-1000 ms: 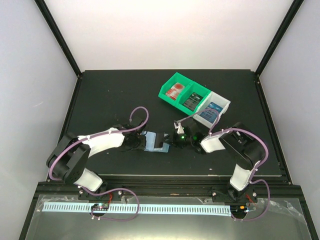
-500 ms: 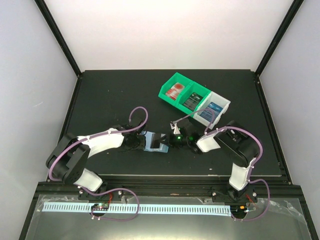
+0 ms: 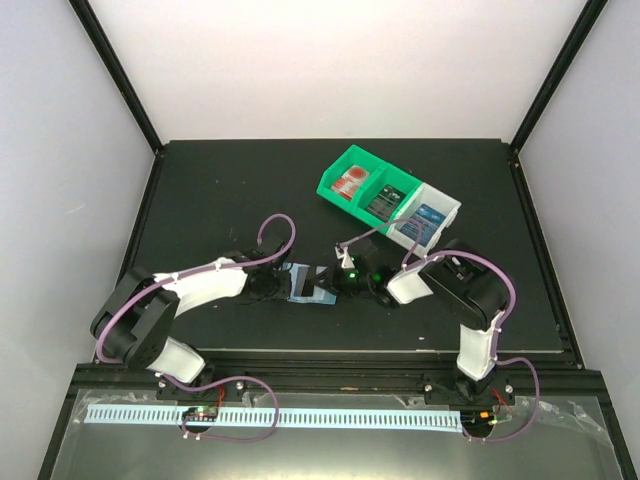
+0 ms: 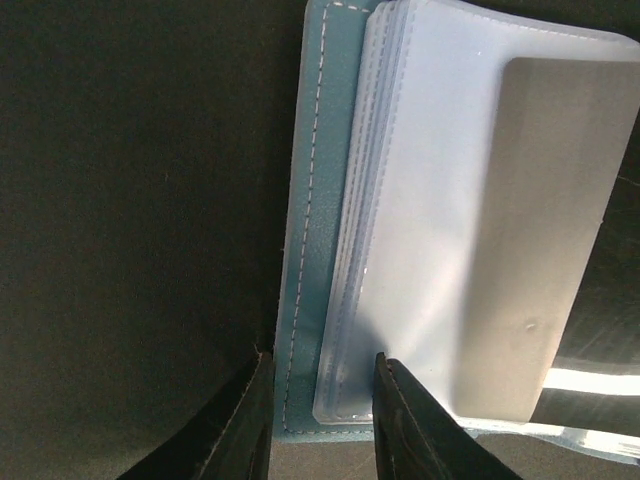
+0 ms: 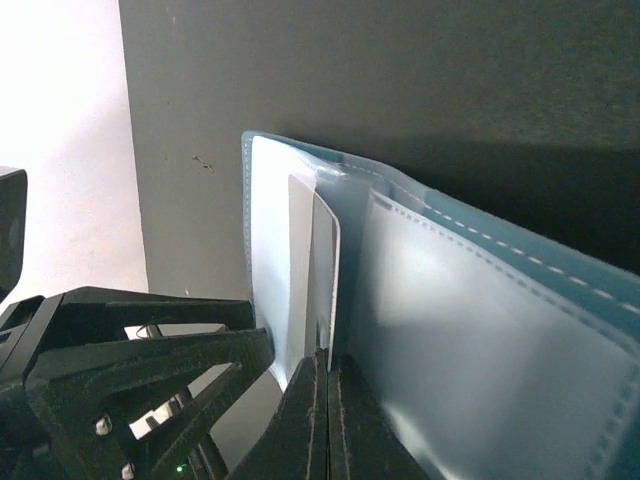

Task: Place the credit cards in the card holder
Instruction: Insert the credit card into the card holder.

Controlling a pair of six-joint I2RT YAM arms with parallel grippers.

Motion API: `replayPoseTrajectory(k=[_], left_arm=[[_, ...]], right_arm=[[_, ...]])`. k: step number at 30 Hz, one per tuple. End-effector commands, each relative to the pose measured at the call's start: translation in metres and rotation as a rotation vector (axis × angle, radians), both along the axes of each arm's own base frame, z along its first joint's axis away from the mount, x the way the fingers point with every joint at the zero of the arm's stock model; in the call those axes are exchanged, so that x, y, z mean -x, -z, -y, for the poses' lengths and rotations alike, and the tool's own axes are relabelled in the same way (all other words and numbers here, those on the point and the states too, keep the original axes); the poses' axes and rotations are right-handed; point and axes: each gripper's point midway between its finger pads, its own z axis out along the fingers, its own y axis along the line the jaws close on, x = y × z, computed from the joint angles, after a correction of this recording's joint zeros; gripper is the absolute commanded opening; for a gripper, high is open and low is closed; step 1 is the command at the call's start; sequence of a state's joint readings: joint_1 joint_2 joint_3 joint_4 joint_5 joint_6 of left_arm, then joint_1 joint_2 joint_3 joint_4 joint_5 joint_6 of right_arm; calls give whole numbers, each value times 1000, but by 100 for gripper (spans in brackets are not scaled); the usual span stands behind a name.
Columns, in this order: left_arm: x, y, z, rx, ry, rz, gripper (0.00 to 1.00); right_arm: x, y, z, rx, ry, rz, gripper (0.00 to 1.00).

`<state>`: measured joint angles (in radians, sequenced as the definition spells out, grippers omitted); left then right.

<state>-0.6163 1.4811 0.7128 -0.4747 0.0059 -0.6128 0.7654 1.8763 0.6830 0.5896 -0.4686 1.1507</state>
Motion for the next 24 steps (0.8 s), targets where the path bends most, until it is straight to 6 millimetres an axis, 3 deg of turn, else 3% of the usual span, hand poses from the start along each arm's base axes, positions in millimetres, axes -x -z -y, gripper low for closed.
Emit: replayPoseTrajectory(k=[1, 15, 18, 20, 24], left_arm=[[14, 10, -5, -9, 5, -55, 30], [13, 4, -4, 12, -12, -39, 38], [11, -1, -6, 7, -19, -20, 38], [8, -8, -9, -3, -27, 8, 38], [1, -24, -8, 13, -18, 67, 38]], right_arm=[[1, 12, -8, 31, 1, -12, 1], [-5, 20, -23, 54, 16, -22, 4], [-5, 19, -18, 94, 20, -12, 6], [-7, 13, -11, 151, 21, 19, 9], [-14, -1, 3, 251, 36, 96, 25]])
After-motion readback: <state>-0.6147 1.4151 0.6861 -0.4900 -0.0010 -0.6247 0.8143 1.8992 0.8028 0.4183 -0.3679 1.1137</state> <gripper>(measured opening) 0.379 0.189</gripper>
